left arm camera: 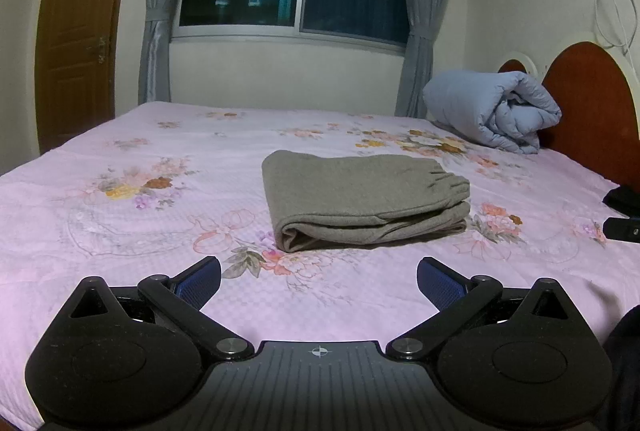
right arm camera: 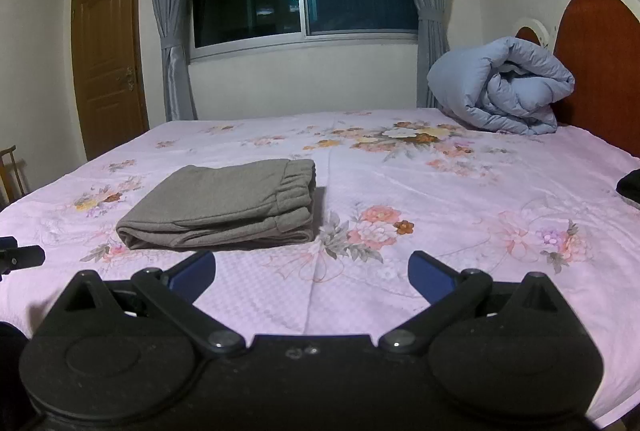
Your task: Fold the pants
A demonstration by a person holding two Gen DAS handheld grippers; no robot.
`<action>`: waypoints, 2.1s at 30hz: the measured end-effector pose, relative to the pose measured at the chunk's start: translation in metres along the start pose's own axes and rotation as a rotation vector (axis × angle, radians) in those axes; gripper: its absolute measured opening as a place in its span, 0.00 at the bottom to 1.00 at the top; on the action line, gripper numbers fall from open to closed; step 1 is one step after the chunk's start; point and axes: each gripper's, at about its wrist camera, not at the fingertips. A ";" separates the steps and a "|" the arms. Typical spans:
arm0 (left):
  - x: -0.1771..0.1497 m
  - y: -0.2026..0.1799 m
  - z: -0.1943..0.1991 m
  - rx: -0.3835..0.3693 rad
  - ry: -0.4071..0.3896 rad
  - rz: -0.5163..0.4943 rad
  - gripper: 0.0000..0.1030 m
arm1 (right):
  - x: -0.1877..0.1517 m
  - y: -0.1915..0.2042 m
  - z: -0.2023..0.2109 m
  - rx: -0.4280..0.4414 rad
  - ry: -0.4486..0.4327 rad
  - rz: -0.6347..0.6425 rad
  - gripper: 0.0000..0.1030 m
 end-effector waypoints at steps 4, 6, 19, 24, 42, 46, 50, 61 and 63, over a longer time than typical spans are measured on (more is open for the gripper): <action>0.000 -0.001 0.000 -0.001 0.001 -0.001 1.00 | 0.000 0.000 0.000 0.001 0.001 0.001 0.94; 0.000 -0.001 -0.001 0.000 0.002 -0.001 1.00 | 0.001 0.000 0.000 0.001 0.001 -0.001 0.94; 0.000 -0.001 -0.001 0.000 0.002 -0.001 1.00 | 0.000 0.000 -0.001 0.001 0.001 -0.001 0.94; 0.000 0.000 -0.001 -0.001 0.002 -0.002 1.00 | 0.000 0.000 -0.001 0.001 0.002 -0.001 0.94; 0.000 -0.001 -0.001 0.000 0.002 -0.001 1.00 | 0.001 0.001 0.000 0.001 0.001 -0.001 0.94; 0.000 -0.001 -0.001 0.001 0.002 -0.002 1.00 | 0.001 0.001 0.000 0.000 0.002 -0.001 0.94; -0.001 -0.002 -0.001 -0.002 0.001 -0.005 1.00 | 0.001 0.001 0.000 0.001 0.002 -0.001 0.94; -0.001 0.000 0.001 -0.016 -0.015 0.018 1.00 | 0.001 0.001 0.000 0.001 0.001 -0.001 0.94; -0.001 0.001 0.002 -0.010 -0.025 0.028 1.00 | 0.001 0.000 0.000 0.001 0.002 -0.001 0.94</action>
Point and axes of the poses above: each gripper's, at about its wrist camera, not at the fingertips, and z roughly against the way its jaws point, y to its left, x to its top, and after that the axes turned 9 degrees about -x, right-handed
